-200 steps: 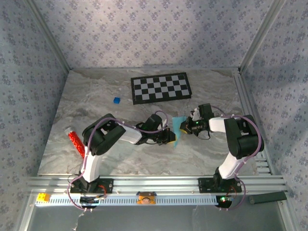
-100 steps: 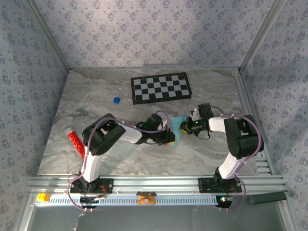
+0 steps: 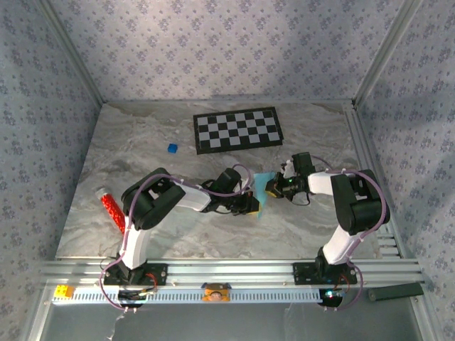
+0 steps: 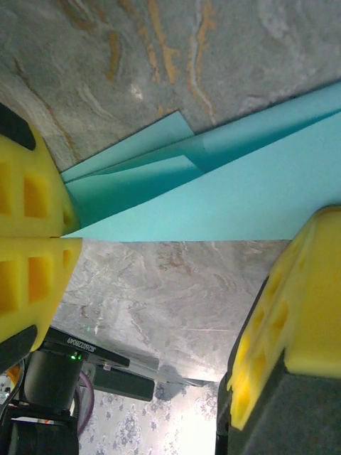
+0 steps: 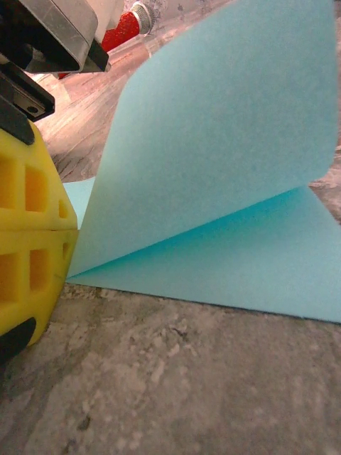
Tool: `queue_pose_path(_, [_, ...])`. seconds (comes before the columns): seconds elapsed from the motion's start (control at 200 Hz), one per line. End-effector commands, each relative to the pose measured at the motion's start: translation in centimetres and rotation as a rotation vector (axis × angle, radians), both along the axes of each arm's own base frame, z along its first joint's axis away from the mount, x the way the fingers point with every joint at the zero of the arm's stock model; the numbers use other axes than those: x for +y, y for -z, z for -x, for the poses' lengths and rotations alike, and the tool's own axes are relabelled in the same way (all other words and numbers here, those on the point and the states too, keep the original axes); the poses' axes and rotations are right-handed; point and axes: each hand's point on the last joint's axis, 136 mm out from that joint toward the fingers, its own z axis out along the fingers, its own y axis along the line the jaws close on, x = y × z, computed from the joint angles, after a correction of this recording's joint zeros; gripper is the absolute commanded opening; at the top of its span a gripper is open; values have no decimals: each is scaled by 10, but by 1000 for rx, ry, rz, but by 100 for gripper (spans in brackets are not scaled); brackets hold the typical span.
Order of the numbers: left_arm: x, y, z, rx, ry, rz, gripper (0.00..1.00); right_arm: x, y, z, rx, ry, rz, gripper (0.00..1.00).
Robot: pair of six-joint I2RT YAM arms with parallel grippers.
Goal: Fold a paper plane with a square sheet of paper (pick it up from the middle)
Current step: Fold the wing for the fifth time at the center of the table.
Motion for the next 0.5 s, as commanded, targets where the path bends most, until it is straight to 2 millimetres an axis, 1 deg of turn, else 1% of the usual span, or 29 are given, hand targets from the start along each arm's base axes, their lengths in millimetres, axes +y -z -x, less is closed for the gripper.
queue_pose_path(0.0, [15,19,42,108,88,-103,7,-18,30,20,103,22,128,6])
queue_pose_path(0.03, [14,16,40,96,81,-100,7,-18,30,20,102,22,128,6])
queue_pose_path(0.08, [14,11,36,75,65,-99,12,-18,30,20,101,22,129,6])
queue_pose_path(0.17, [12,3,25,36,22,-95,14,-17,30,20,101,20,127,6])
queue_pose_path(0.35, [10,-2,4,32,-78,-51,15,-15,29,20,99,15,124,6])
queue_pose_path(0.495, [11,-6,-5,41,-118,-3,19,-14,29,20,98,10,122,6])
